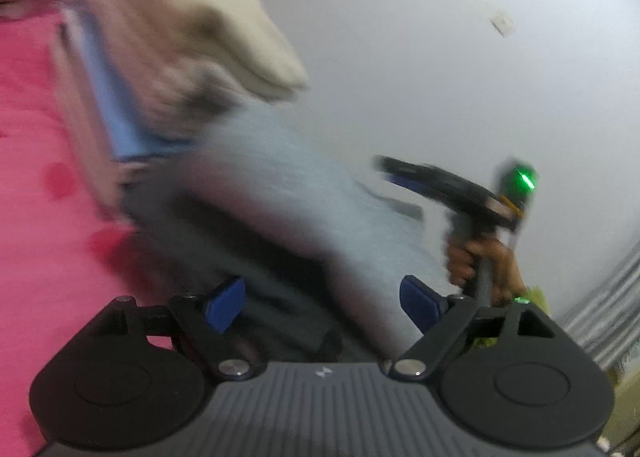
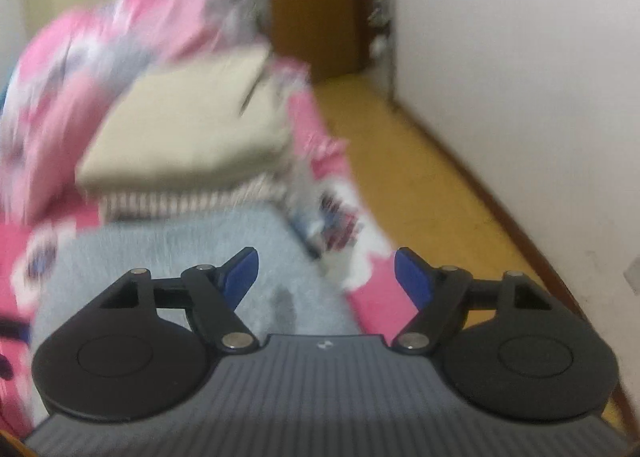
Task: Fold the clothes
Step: 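Lift the grey bundle with both tools and carry it onto the clothes stack, then open both tools and release the bundle on top of the stack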
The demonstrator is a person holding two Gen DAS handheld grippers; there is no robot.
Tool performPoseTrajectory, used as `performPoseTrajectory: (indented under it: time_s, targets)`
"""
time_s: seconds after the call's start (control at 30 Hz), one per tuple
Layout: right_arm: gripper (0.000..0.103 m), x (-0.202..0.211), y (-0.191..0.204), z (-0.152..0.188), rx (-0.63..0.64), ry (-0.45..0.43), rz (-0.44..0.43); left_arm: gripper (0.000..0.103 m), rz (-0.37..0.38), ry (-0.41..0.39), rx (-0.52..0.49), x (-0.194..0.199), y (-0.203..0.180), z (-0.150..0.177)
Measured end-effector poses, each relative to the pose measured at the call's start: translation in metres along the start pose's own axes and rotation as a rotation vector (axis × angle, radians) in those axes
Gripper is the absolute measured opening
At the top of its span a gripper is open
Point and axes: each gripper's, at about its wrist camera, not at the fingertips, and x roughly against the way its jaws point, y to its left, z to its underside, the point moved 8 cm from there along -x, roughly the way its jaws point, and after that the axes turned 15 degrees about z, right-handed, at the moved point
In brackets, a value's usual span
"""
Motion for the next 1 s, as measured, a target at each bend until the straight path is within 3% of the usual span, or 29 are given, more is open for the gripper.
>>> performPoseTrajectory:
  time_s: [0.1,0.17,0.3,0.47,0.53,0.63,0.73,0.87,1.0]
  targets:
    - [0.074,0.057,-0.018,-0.003,-0.166,-0.178,-0.068,0.085,-0.041,-0.045,-0.023,0.025,0.011,-0.01]
    - [0.068,0.087,-0.007,-0.001,-0.171,-0.249,-0.103,0.085,-0.068,-0.075,-0.038,0.041,0.018,-0.017]
    - [0.055,0.104,0.038,0.014,-0.063,-0.244,-0.081,0.084,-0.116,-0.099,-0.261,0.017,-0.015,-0.031]
    - [0.051,0.067,0.06,0.051,0.014,-0.164,0.048,0.083,-0.243,-0.031,-0.478,-0.045,-0.017,-0.032]
    - [0.05,0.041,0.055,0.077,0.027,-0.107,0.109,0.083,-0.302,0.019,-0.481,-0.063,0.006,-0.027]
    - [0.05,0.02,0.06,0.112,0.062,-0.108,0.141,0.088,-0.309,0.062,-0.441,-0.07,0.033,-0.019]
    - [0.049,0.031,0.061,0.109,0.03,-0.144,0.134,0.09,-0.282,0.063,-0.403,-0.068,0.043,-0.018]
    - [0.052,0.057,0.047,0.09,-0.119,-0.249,0.155,0.091,-0.281,0.054,-0.351,-0.062,0.045,-0.022]
    - [0.053,0.034,0.03,0.119,-0.121,-0.14,0.226,0.091,-0.294,0.037,-0.311,-0.042,0.031,-0.02]
